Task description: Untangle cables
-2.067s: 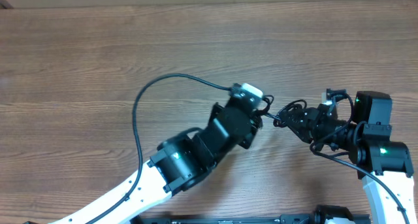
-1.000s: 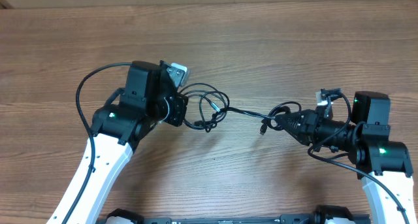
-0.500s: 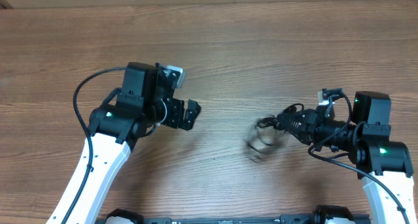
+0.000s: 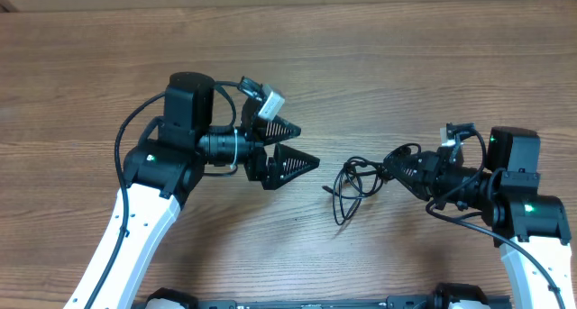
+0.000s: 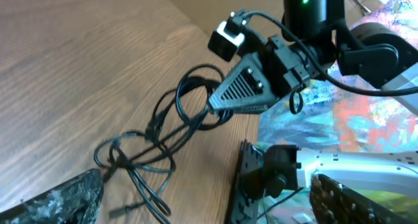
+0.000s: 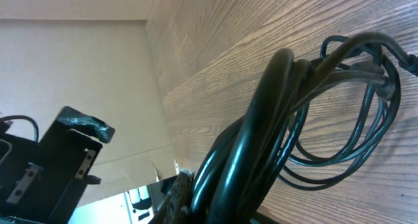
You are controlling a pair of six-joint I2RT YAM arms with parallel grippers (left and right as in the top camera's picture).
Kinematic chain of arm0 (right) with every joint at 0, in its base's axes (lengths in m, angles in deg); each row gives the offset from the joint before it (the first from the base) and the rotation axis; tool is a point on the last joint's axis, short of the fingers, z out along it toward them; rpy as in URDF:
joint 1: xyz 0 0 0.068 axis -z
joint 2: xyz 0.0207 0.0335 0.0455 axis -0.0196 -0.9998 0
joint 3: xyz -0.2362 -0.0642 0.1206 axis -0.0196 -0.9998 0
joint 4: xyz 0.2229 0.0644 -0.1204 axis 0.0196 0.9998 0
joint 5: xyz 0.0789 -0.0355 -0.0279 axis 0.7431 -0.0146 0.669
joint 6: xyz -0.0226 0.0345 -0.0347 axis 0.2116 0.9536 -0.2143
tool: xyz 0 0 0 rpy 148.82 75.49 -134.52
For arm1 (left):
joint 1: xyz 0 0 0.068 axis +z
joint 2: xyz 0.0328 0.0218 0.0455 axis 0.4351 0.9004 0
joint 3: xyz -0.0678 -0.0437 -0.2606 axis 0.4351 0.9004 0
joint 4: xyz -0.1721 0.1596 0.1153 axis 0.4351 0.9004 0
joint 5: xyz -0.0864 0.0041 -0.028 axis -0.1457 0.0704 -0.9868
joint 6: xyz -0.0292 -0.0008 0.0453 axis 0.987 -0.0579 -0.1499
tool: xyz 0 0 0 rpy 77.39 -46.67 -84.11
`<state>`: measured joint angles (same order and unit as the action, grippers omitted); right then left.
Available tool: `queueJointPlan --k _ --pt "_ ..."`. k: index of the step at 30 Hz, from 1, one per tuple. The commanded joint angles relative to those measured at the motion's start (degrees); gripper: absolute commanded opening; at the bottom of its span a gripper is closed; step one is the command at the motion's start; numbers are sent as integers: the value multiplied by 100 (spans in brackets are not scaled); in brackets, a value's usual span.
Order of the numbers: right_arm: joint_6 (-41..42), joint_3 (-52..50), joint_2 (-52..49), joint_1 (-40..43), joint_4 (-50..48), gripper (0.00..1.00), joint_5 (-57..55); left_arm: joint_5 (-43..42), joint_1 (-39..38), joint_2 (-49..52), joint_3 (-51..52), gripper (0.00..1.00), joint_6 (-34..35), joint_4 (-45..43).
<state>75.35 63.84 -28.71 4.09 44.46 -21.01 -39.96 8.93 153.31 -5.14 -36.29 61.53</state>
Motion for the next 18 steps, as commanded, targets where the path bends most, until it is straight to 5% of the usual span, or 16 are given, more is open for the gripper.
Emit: queueJointPlan --k 1,7,11,15,18 --pt "-31 85 57 22 -26 4 33 400 -188 -26 -57 100 -101 -103" --pt "-31 85 57 22 -24 4 33 2190 -953 -26 -57 100 -70 -131" --pt "-31 85 57 22 -26 4 33 2542 -1451 -26 -57 100 -1145 -61" --pt "-31 85 57 22 -20 4 35 3788 -1967 -15 -57 100 -1309 72" --pt "-31 85 57 22 -17 4 35 3856 -2081 -15 -57 100 -1665 153"
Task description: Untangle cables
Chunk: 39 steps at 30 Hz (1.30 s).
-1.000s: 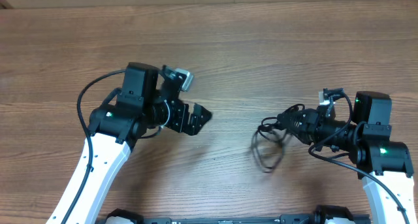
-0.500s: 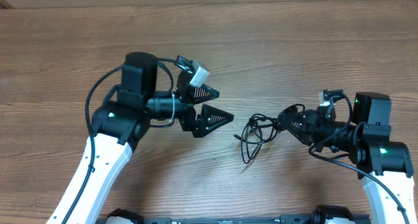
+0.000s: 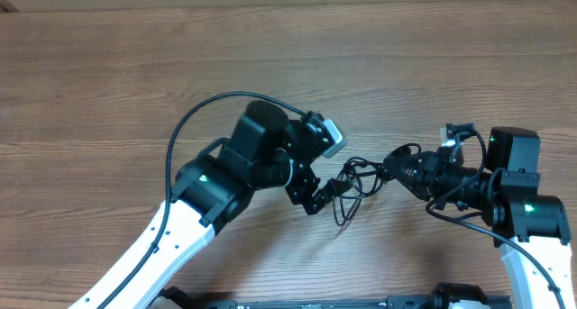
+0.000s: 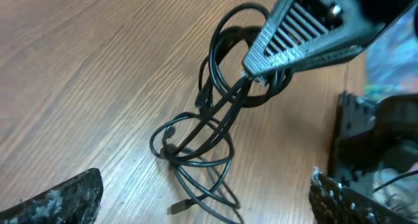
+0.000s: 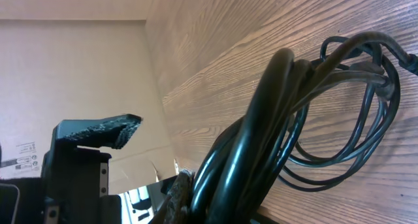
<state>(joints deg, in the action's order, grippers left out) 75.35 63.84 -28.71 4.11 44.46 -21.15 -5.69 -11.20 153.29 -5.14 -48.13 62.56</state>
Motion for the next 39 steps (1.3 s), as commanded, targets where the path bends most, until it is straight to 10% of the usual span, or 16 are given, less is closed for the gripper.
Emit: queueJointPlan --k 1,39 --pt "-31 85 57 20 -13 4 48 428 -68 -11 -57 100 -557 81" --pt "-31 85 57 20 -20 4 46 903 -92 514 -57 96 -1309 201"
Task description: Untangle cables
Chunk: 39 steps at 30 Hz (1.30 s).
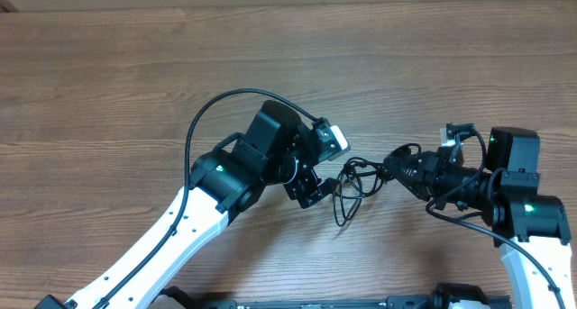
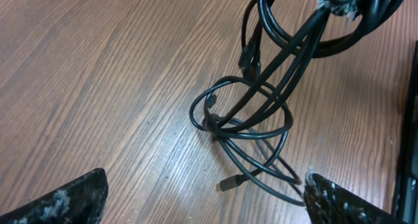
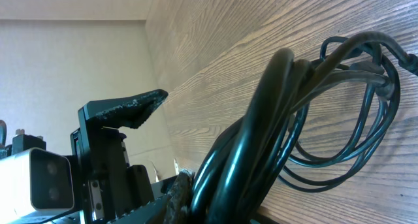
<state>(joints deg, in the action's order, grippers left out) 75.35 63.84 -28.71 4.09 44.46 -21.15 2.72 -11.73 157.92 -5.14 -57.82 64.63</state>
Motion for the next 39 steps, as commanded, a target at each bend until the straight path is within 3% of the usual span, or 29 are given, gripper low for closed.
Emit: queueJointPlan --k 1,9,13,18,28,29,31,32,33,39 --pt "-31 85 57 22 -17 4 46 63 -39 50 -57 96 -459 -24" --pt "-28 85 57 22 -76 4 328 157 -39 50 -57 100 -752 -315" --pt "-4 85 57 22 -525 4 1239 -507 -39 50 -57 100 -837 -317" --pt "-2 85 57 22 -557 4 1462 -1217 -39 50 -57 100 -855 -553" --pt "146 85 57 22 -562 4 2221 -1515 -42 267 -57 99 -850 -603" --pt "146 85 57 22 -562 4 2258 -1517 -42 328 -55 93 -850 -605" --pt "101 85 57 22 -586 4 2247 -1558 -44 461 -57 61 -852 -608" --pt "-26 85 57 22 -601 4 2227 -1631 -44 501 -57 13 -850 -634" --pt "-219 83 57 22 -590 4 2175 -1657 -44 498 -57 4 -846 -667" --pt "-487 83 57 22 -299 9 1351 -1355 24 411 -57 4 332 -1239"
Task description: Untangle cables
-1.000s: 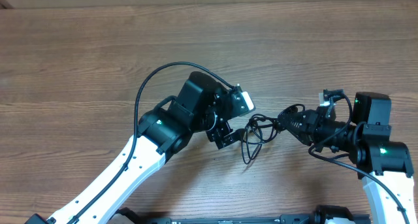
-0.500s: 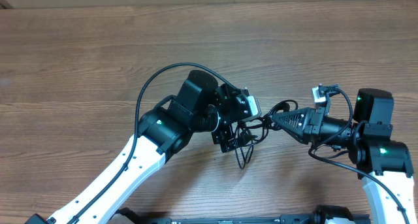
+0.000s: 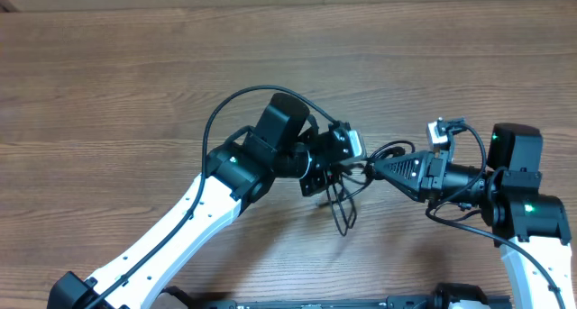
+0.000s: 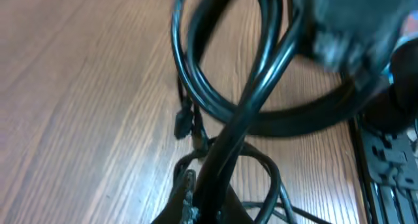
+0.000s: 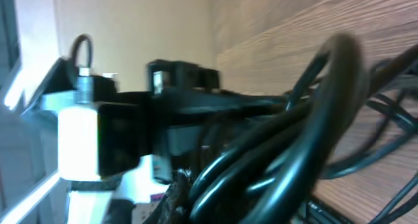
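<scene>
A tangle of thin black cables [image 3: 342, 206] hangs between my two grippers over the wooden table [image 3: 135, 66], its loose loops trailing down onto the wood. My left gripper [image 3: 341, 168] is shut on strands at the tangle's left side. In the left wrist view a thick black loop [image 4: 261, 61] rises straight out of the shut jaws. My right gripper [image 3: 375, 168] is shut on the bundle's right side, its tip almost meeting the left one. The right wrist view is filled by the held strands [image 5: 313, 113], with the left gripper's body [image 5: 124, 116] close behind.
A black base rail [image 3: 315, 303] and the arm mounts run along the table's near edge. Each arm's own black service cable arcs above it, the left one [image 3: 236, 100] over the elbow.
My left gripper was open just left of the tangle; it is now shut on cable strands right beside the right gripper's tip. The right gripper has shifted slightly left, still holding the bundle.
My left gripper stood open well left of the tangle while the right held the bundle. It was then open close beside the cables, then open over their lower loops. Now both grippers hold the tangle, tip to tip.
</scene>
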You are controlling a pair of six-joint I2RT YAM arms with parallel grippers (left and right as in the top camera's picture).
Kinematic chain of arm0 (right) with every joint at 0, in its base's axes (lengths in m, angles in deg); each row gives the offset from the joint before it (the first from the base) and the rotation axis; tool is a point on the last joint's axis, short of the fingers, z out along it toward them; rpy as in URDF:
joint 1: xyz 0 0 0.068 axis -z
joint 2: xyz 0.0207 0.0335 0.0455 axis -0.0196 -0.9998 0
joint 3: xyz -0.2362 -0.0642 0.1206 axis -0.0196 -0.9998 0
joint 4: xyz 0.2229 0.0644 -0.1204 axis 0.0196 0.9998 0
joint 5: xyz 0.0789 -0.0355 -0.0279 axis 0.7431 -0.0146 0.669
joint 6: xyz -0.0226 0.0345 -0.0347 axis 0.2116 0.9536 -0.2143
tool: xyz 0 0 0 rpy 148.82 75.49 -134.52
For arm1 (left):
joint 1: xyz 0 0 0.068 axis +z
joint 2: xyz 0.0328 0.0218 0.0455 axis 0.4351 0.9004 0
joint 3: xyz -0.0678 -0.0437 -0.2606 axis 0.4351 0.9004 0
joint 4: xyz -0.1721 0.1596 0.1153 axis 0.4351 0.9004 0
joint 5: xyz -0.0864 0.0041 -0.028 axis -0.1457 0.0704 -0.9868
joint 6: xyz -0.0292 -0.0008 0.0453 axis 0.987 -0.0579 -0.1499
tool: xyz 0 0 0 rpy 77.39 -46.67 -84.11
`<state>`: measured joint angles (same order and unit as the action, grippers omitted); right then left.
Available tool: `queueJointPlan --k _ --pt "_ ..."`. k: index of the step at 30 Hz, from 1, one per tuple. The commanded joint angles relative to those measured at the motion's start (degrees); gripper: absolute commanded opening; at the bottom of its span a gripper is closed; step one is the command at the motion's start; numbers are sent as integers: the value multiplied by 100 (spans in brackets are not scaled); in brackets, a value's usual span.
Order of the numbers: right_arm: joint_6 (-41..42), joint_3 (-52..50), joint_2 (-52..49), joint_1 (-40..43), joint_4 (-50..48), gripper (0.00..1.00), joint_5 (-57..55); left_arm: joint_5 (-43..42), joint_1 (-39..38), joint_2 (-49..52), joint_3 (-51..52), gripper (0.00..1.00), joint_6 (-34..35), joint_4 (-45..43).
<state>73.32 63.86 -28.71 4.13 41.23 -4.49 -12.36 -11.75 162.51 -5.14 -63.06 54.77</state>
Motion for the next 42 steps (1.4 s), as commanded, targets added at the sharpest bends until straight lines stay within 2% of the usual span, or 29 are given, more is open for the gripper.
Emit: queueJointPlan --k 1,5,9,11,14,19,24,29,33,42 --pt "-330 81 57 17 24 9 -317 175 55 -50 -57 4 1145 -376" --pt "-715 81 57 17 26 4 -317 225 175 -59 -57 4 1493 -542" --pt "-935 81 57 17 186 4 -627 623 404 -59 -57 4 2013 -503" --pt "-898 81 57 17 544 4 -1478 619 562 -61 -57 4 2299 -498" --pt "-645 81 48 17 1252 4 -3195 -225 942 -208 -57 4 2354 -496" --pt "-223 81 -151 17 1563 4 -4387 -442 1021 -542 -57 4 2205 -485" --pt "-223 81 -597 17 1639 4 -4627 -442 1021 -1054 -57 4 1878 -435" --pt "-221 81 -861 17 1665 4 -4774 -433 1023 -1550 -57 4 1849 -437" --pt "166 81 -866 17 1657 4 -4693 -433 1021 -1915 -57 4 1641 -431" --pt "162 81 -866 17 1510 4 -4210 -422 1021 -1965 -57 4 1624 -81"
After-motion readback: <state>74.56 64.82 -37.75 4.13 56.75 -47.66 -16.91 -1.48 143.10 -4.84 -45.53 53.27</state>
